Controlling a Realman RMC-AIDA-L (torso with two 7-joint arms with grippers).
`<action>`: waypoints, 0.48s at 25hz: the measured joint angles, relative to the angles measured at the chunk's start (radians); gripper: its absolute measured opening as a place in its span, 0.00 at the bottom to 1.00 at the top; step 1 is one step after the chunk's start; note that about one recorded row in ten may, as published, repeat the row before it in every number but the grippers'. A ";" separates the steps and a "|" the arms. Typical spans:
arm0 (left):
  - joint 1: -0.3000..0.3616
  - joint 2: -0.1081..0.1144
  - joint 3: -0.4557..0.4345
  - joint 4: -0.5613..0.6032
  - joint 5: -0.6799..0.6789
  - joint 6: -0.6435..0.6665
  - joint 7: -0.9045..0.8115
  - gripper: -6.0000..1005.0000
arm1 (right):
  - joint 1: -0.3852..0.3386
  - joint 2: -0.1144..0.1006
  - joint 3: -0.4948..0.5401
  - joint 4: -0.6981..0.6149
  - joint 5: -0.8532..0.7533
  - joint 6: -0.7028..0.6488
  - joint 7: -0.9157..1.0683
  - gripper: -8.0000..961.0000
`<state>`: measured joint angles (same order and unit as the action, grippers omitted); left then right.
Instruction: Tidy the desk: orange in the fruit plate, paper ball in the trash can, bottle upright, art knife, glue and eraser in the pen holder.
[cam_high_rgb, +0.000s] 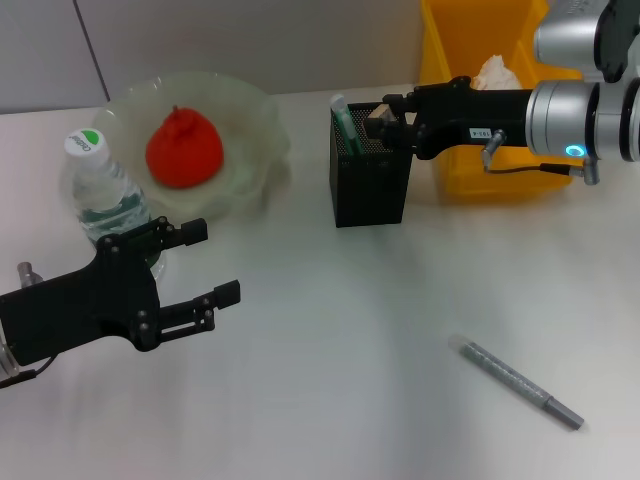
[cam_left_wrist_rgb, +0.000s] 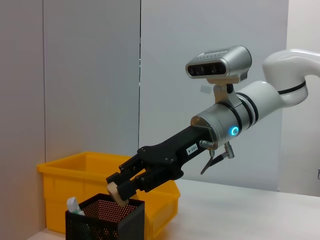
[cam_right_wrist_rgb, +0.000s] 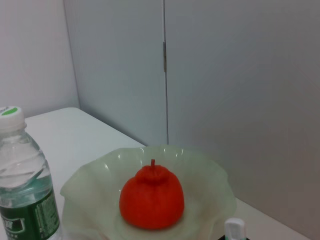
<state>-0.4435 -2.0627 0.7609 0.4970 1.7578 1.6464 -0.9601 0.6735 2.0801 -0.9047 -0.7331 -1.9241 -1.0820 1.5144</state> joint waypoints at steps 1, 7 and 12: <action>0.000 0.000 0.000 0.000 0.000 0.000 0.000 0.80 | 0.000 0.000 0.000 0.000 0.000 0.000 0.000 0.42; 0.004 0.000 0.000 0.000 0.000 0.004 0.000 0.80 | 0.001 0.000 0.000 0.000 0.001 0.002 0.001 0.42; 0.007 -0.001 0.000 0.001 0.000 0.012 0.000 0.80 | 0.002 0.000 0.000 0.000 0.002 0.004 0.002 0.42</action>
<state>-0.4370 -2.0632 0.7605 0.4979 1.7578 1.6580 -0.9602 0.6753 2.0801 -0.9049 -0.7332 -1.9218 -1.0780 1.5161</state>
